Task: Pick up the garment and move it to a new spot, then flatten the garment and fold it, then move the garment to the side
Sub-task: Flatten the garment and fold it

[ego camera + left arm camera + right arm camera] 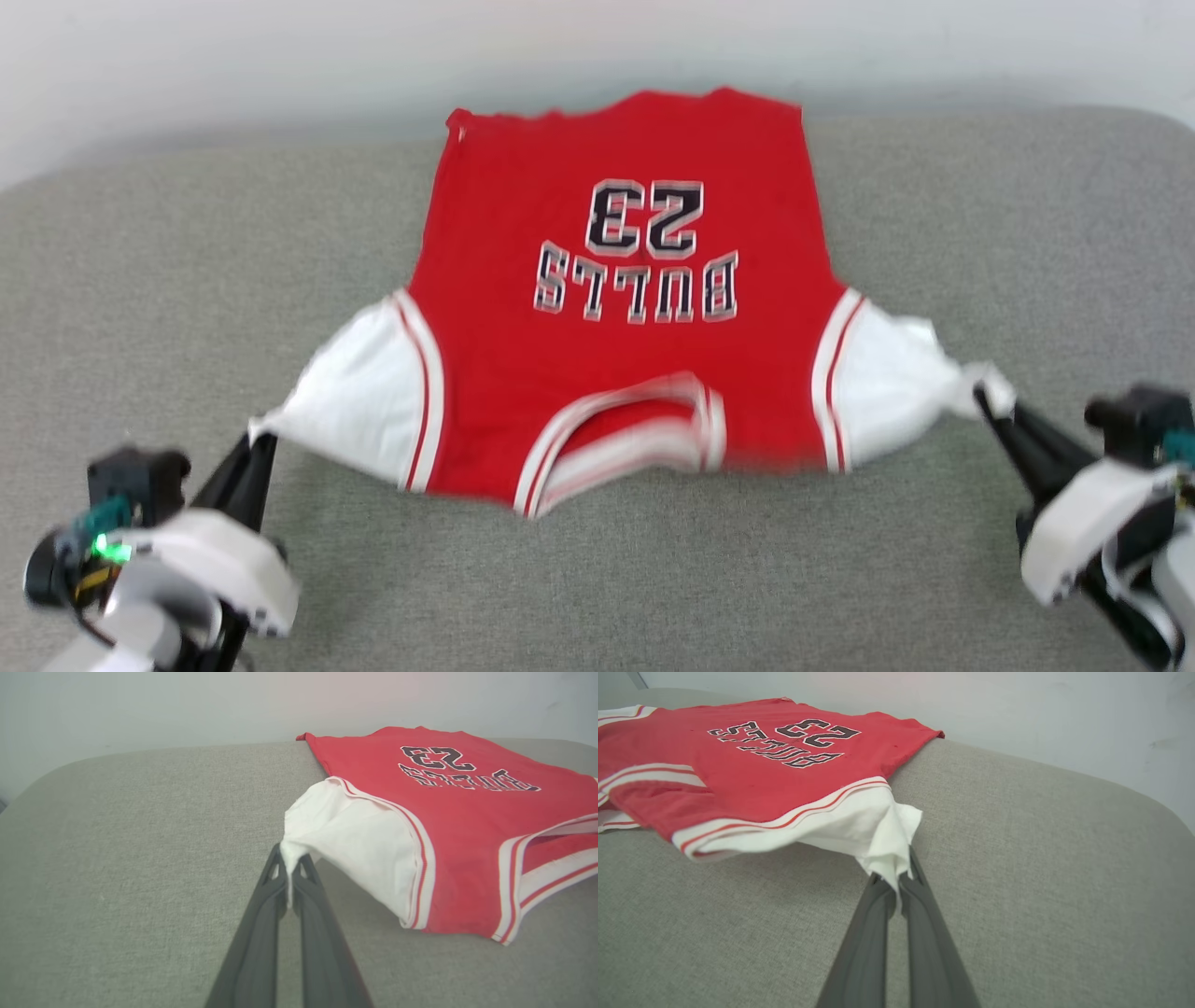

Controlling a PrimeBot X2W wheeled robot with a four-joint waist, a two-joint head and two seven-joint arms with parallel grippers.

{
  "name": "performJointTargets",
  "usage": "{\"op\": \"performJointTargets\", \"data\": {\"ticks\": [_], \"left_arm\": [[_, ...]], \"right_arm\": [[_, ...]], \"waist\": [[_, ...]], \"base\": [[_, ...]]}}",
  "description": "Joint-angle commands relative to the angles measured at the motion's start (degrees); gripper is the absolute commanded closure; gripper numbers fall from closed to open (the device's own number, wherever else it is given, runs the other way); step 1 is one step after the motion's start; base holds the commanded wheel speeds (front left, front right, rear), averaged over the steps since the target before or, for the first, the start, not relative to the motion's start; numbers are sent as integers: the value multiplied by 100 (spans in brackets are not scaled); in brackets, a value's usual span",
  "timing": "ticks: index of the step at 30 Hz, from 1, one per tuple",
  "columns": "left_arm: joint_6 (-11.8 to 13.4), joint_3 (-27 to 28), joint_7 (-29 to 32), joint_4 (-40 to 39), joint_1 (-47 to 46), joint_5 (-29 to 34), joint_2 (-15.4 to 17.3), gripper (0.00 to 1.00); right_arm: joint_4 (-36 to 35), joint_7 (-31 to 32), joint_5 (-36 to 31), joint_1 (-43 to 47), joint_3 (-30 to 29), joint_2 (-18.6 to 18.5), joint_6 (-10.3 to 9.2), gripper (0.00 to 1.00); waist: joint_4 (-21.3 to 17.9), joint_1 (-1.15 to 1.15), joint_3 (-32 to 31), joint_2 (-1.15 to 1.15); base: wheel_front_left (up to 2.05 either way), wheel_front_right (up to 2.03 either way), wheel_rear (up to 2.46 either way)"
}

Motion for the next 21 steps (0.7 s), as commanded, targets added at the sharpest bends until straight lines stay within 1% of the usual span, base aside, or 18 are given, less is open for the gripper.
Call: {"op": "performJointTargets", "data": {"ticks": [1,4,7,12,16,17,21], "left_arm": [[53,56,-24,-16,166,41,40,100],[130,176,-25,16,579,100,103,100],[151,349,-21,-5,1031,41,36,100],[301,635,-21,-117,1713,64,-23,100],[300,740,-22,-185,2090,82,-124,100],[265,719,-22,-153,2209,106,-227,100],[233,590,-4,-77,2239,201,-251,100]], "right_arm": [[-50,8,37,196,-60,12,-8,100],[-195,81,74,671,-246,-29,-8,100],[-351,189,135,1141,-493,-74,-9,100],[-613,493,207,1911,-771,-95,-9,100],[-721,676,267,2427,-966,-67,-9,100],[-663,826,246,2753,-1071,-106,-9,100],[-668,918,343,2971,-1150,-37,-9,100]], "waist": [[18,2,-131,0],[32,2,-288,0],[52,2,-446,0],[90,2,-605,0],[147,2,-645,0],[206,2,-655,0],[236,2,-650,0]], "base": [[0,0,0],[0,0,0],[0,0,0],[0,0,0],[0,0,0],[0,0,0],[0,0,0]]}}
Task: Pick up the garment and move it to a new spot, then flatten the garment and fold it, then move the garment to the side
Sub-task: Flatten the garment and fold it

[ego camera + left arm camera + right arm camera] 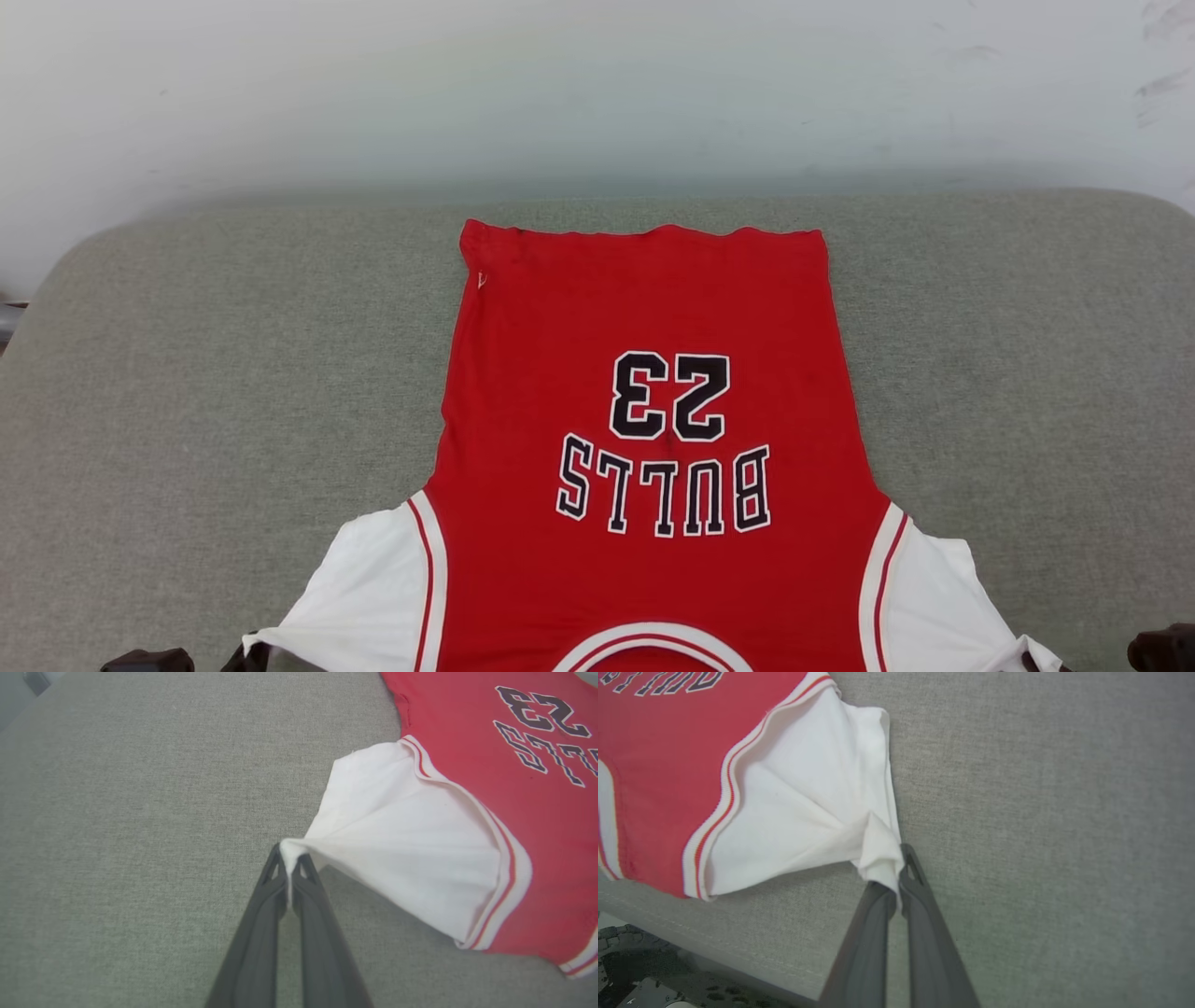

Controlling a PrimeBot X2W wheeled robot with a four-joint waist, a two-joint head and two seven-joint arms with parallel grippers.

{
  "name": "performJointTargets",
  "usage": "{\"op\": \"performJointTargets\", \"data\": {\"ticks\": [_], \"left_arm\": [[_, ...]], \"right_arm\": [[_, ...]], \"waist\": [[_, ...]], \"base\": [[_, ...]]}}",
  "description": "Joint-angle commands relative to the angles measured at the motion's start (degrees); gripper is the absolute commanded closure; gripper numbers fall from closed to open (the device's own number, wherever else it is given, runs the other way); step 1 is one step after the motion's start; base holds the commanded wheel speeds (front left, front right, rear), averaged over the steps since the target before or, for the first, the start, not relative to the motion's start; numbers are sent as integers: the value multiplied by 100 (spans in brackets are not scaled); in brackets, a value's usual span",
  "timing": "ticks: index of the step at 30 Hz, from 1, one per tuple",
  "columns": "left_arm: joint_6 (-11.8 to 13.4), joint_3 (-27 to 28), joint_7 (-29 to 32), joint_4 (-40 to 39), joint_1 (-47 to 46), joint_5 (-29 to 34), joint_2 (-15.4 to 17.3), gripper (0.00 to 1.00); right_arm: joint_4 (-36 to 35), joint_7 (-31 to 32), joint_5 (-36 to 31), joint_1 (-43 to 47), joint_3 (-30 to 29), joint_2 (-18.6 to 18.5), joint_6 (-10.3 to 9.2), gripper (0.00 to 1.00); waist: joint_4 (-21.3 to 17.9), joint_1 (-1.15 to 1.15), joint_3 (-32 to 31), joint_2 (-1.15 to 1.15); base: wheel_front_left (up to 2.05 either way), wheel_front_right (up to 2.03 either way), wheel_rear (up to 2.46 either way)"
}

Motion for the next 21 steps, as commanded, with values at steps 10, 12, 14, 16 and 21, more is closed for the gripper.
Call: {"op": "performJointTargets", "data": {"ticks": [10,12,14,16,21], "left_arm": [[-47,-133,27,-41,-248,125,-202,100],[-56,-170,19,-85,-270,168,-256,100],[-32,-195,12,-148,-333,242,-315,100],[-19,-199,4,-223,-393,330,-356,100],[14,-158,-8,-391,-521,507,-417,100]], "right_arm": [[-103,-152,-141,-235,-284,231,-9,0],[-134,-224,-205,-317,-414,224,-9,0],[-221,-284,-274,-452,-592,152,-9,0],[-385,-289,-343,-602,-826,49,-9,0],[-791,-190,-491,-1045,-1459,-218,-10,0]], "waist": [[24,1,92,0],[43,1,117,0],[72,1,167,0],[123,1,228,0],[249,1,397,0]], "base": [[0,0,0],[0,0,0],[0,0,0],[0,0,0],[0,0,0]]}}
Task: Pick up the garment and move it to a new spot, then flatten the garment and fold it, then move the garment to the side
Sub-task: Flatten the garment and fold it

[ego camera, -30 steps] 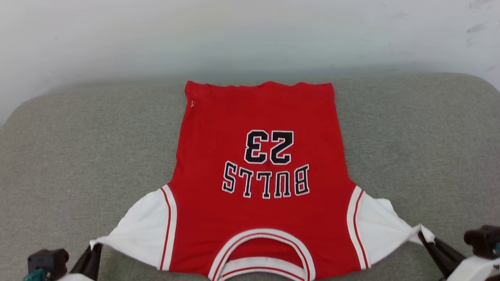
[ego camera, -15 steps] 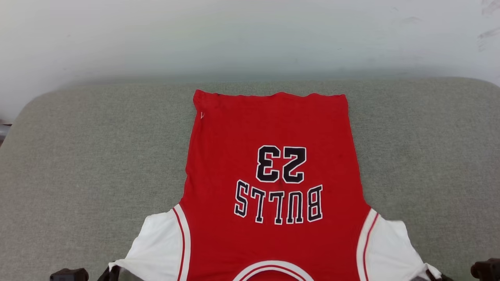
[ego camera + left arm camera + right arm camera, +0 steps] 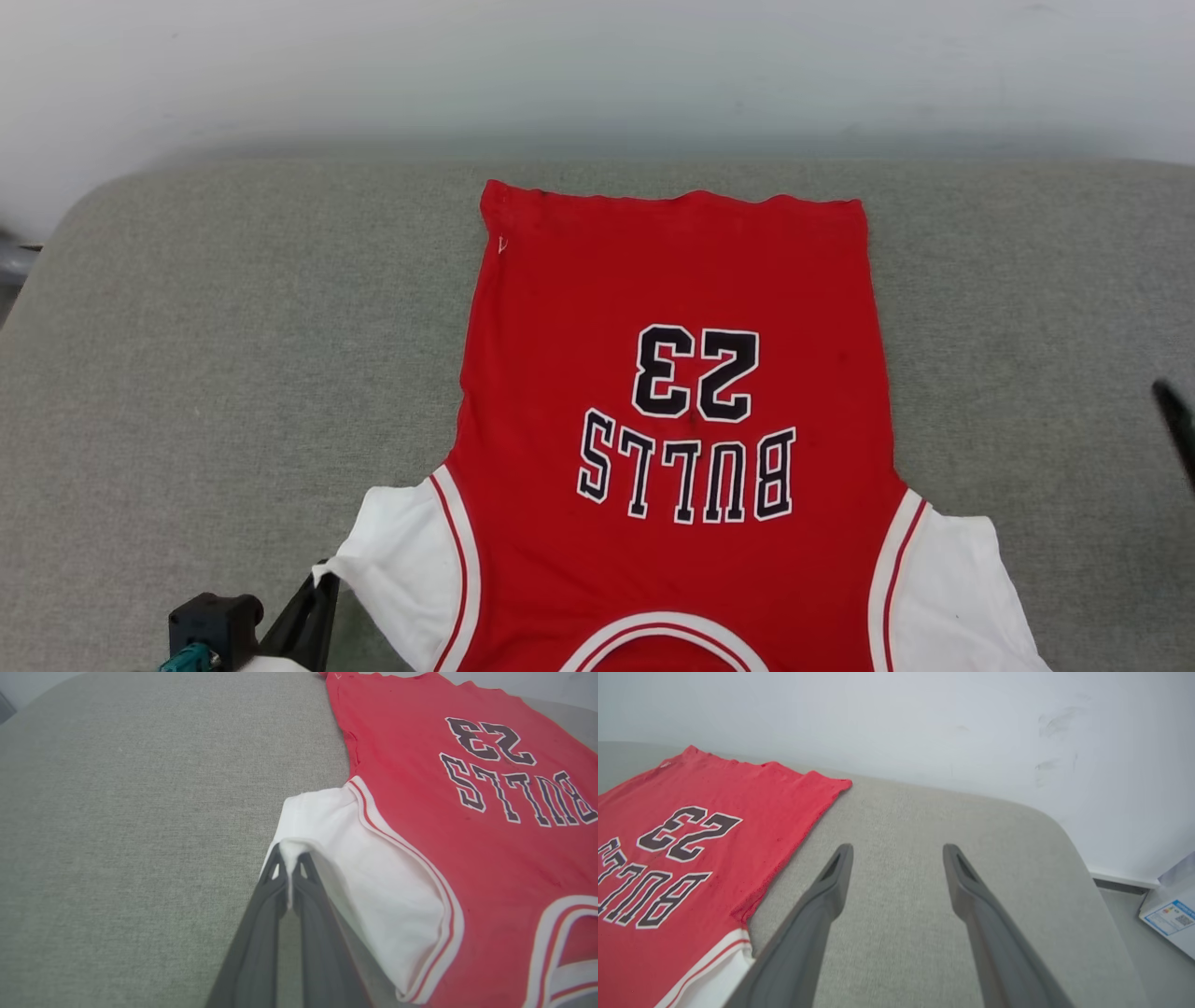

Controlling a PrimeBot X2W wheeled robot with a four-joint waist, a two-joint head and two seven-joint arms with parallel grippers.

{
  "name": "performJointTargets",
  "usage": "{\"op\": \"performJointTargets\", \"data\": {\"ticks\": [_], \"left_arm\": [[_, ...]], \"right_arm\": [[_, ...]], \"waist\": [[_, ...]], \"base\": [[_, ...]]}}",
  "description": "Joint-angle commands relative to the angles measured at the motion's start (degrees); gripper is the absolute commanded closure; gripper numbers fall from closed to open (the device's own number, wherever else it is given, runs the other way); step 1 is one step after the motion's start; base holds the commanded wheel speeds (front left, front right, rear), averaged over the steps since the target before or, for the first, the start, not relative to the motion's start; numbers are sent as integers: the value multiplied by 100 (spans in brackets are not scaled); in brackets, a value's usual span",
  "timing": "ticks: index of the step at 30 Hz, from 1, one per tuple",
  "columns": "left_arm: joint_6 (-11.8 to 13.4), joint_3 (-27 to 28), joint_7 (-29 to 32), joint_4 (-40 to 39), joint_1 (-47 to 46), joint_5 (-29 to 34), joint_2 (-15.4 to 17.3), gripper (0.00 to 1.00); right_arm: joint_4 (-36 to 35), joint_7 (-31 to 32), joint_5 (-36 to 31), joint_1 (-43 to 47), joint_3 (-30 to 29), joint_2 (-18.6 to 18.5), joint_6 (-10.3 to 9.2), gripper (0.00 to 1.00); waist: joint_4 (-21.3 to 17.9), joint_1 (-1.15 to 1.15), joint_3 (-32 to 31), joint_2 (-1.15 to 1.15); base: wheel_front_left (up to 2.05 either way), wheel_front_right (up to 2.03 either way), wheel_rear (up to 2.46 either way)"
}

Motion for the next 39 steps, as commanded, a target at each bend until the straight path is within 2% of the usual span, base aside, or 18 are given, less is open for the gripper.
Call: {"op": "performJointTargets", "data": {"ticks": [1,7,13,21,26,30,34,39], "left_arm": [[10,15,-27,-19,-83,26,-16,100],[-32,110,-33,-284,-356,352,-191,100],[-142,176,-30,-447,-681,697,-472,100],[-380,249,-31,-470,-1023,1112,-903,100],[-558,321,-31,-468,-1230,1358,-1146,100],[-688,385,-31,-470,-1378,1517,-1352,100],[-834,460,-31,-422,-1504,1669,-1561,100],[-1002,573,-27,-318,-1577,1817,-1789,100]], "right_arm": [[-53,14,-35,-101,-20,-25,-8,0],[-619,718,-42,-1316,-395,-368,-8,0],[-718,2069,227,-2707,95,-638,-8,0],[122,4801,703,-4372,798,-581,-8,0],[646,5974,546,-5153,917,-374,-8,0],[956,6399,227,-5592,895,-250,-8,0],[1247,6481,-56,-5773,802,-93,-8,0],[1514,6495,-222,-5514,815,15,-7,0]], "waist": [[72,0,89,0],[356,0,582,0],[700,0,1131,0],[1121,0,1841,0],[1351,0,2243,0],[1511,0,2561,0],[1641,0,2818,0],[1721,0,2983,0]], "base": [[0,0,0],[0,0,0],[0,0,0],[0,0,0],[0,0,0],[0,0,0],[0,0,0],[0,0,0]]}}
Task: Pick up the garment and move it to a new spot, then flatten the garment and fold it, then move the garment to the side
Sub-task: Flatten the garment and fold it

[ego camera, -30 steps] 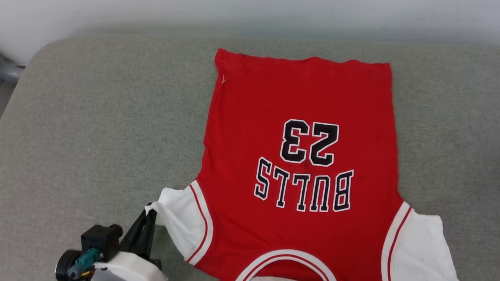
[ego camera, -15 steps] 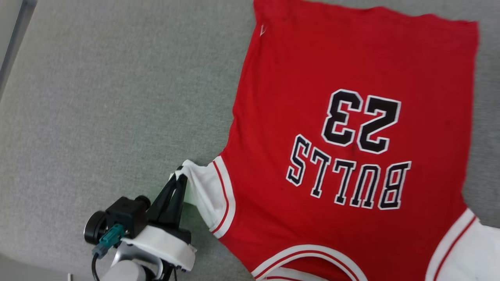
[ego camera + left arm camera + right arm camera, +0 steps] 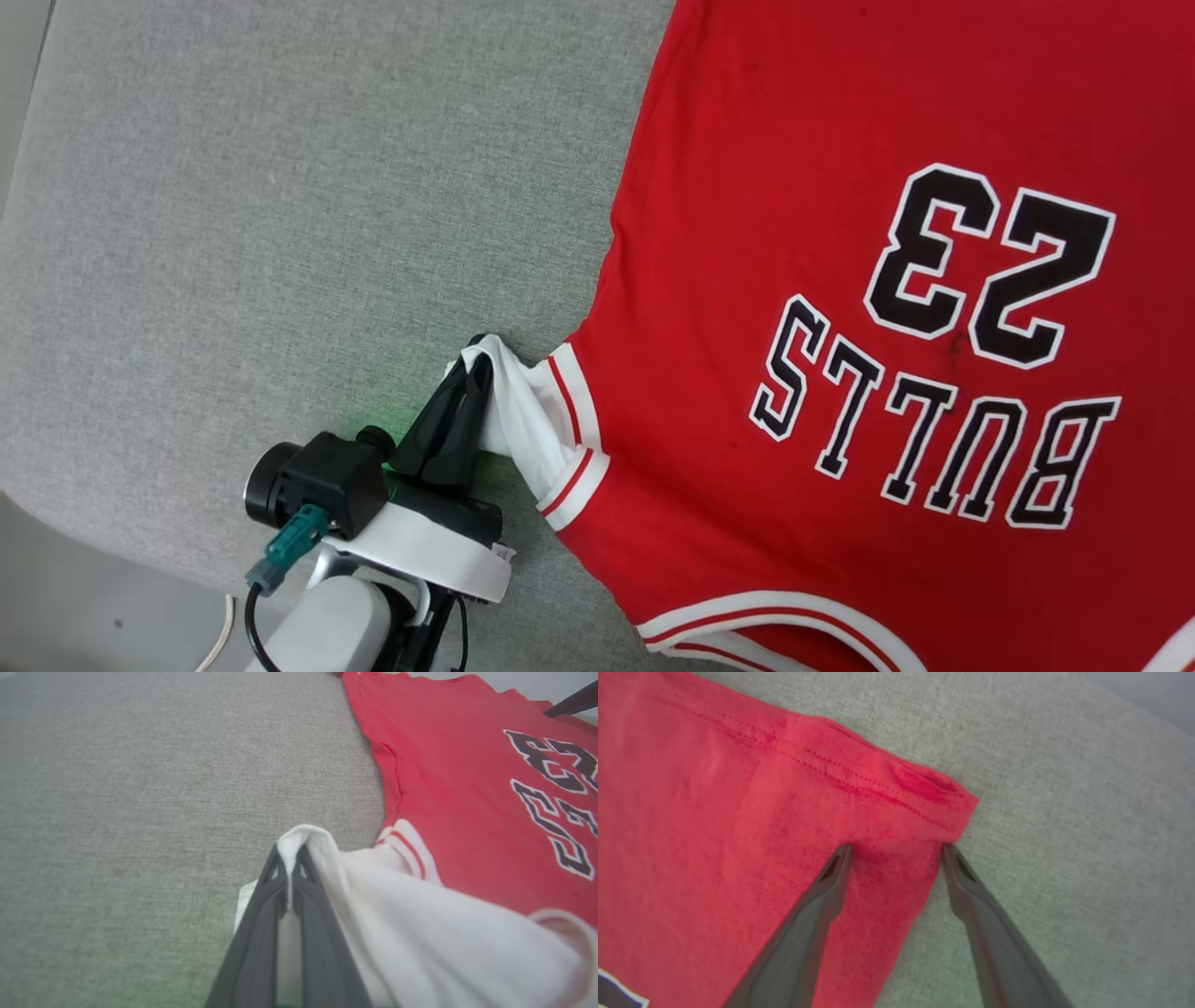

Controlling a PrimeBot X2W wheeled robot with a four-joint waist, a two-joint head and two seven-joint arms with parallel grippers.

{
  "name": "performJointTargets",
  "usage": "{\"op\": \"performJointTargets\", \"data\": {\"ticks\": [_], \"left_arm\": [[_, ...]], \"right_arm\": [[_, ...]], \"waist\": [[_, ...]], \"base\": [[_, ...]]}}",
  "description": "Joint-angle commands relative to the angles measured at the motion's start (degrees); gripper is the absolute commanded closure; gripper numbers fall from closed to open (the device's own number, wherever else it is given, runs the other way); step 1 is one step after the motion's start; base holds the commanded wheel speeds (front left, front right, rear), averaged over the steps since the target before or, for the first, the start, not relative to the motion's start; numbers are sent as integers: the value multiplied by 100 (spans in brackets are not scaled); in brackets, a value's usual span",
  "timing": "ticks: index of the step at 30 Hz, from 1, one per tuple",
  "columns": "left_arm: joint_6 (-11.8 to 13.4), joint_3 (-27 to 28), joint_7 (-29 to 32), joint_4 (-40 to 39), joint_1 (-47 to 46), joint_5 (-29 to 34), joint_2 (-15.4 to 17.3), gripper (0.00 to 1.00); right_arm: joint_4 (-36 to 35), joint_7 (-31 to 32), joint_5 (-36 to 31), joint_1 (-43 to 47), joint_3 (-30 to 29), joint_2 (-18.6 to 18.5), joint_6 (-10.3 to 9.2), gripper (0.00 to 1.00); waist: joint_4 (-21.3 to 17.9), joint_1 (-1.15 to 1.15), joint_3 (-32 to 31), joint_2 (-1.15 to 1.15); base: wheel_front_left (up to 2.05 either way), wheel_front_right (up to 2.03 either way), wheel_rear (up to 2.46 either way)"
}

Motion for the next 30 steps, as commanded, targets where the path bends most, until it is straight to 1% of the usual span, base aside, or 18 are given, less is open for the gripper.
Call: {"op": "performJointTargets", "data": {"ticks": [1,5,6,7,9,13,16,20,23,26,30], "left_arm": [[-21,23,-2,55,-49,33,-49,100],[-137,130,9,163,-48,140,-167,100],[-158,158,9,190,-42,152,-185,100],[-187,186,9,209,-32,180,-199,100],[-237,246,11,266,-16,214,-225,100],[-322,364,10,331,49,278,-281,100],[-363,459,8,407,164,311,-307,100],[-410,565,6,534,302,344,-308,100],[-440,639,4,605,423,366,-303,100],[-414,710,4,662,610,380,-252,100],[-363,803,-4,716,873,353,-166,100]], "right_arm": [[129,47,-29,241,64,66,-4,0],[238,192,-9,659,166,-18,-4,0],[226,208,23,708,166,-47,-4,85],[201,175,27,713,154,-81,-4,100],[163,62,32,651,65,-115,-4,100],[19,-317,67,470,-58,-40,-4,100],[-132,-637,125,450,102,-76,-4,100],[-241,-1112,361,618,293,-162,-4,100],[-453,-1439,604,914,517,-382,-4,100],[-798,-1725,904,1346,731,-644,-5,100],[-1269,-2162,1159,2107,788,-997,-5,100]], "waist": [[47,-1,50,0],[43,-1,62,0],[33,-1,57,0],[17,-1,51,0],[-8,-1,11,0],[-87,-1,-171,0],[-191,-1,-406,0],[-333,-1,-818,0],[-424,-1,-1136,0],[-538,-1,-1451,0],[-698,-1,-1864,0]], "base": [[0,0,0],[0,0,0],[0,0,0],[0,0,0],[0,0,0],[0,0,0],[0,0,0],[0,0,0],[0,0,0],[0,0,0],[0,0,0]]}}
